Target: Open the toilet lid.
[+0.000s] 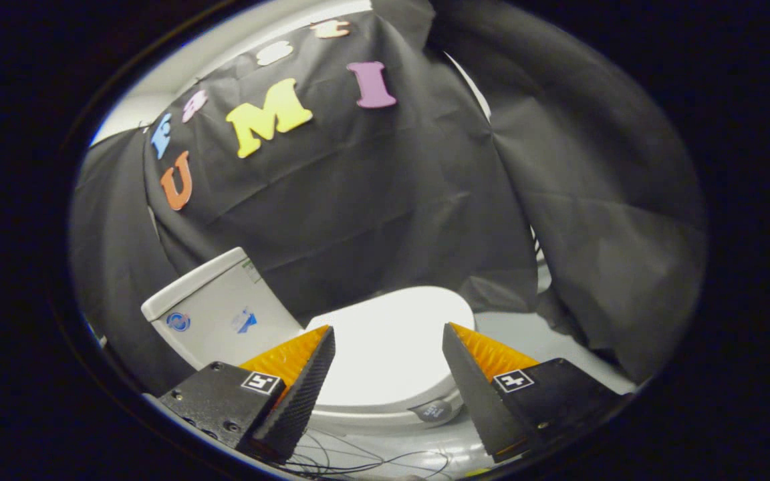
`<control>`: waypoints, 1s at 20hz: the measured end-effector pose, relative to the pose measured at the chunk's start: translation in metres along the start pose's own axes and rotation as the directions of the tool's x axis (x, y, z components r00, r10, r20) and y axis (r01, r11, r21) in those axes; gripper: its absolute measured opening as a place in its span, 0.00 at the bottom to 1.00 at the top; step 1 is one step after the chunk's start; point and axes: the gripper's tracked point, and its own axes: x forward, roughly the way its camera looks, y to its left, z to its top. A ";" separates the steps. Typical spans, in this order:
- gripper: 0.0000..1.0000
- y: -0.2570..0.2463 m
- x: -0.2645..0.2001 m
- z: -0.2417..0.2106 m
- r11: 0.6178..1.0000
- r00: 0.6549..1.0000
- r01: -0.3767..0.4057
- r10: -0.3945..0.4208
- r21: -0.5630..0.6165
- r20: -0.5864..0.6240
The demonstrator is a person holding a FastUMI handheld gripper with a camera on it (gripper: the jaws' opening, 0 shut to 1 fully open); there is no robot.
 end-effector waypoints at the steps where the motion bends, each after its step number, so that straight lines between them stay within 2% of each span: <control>1: 1.00 -0.012 0.005 -0.010 0.999 1.000 0.008 -0.007 0.032 -0.022; 7: 0.99 -0.049 0.024 -0.063 0.975 0.990 0.025 0.007 0.221 -0.143; 14: 0.97 -0.068 0.044 -0.119 0.908 0.962 0.063 0.055 0.415 -0.267; 18: 0.89 -0.067 0.050 -0.139 0.868 0.943 0.056 0.116 0.493 -0.312; 20: 0.83 -0.063 0.053 -0.146 0.864 0.934 0.052 0.135 0.501 -0.331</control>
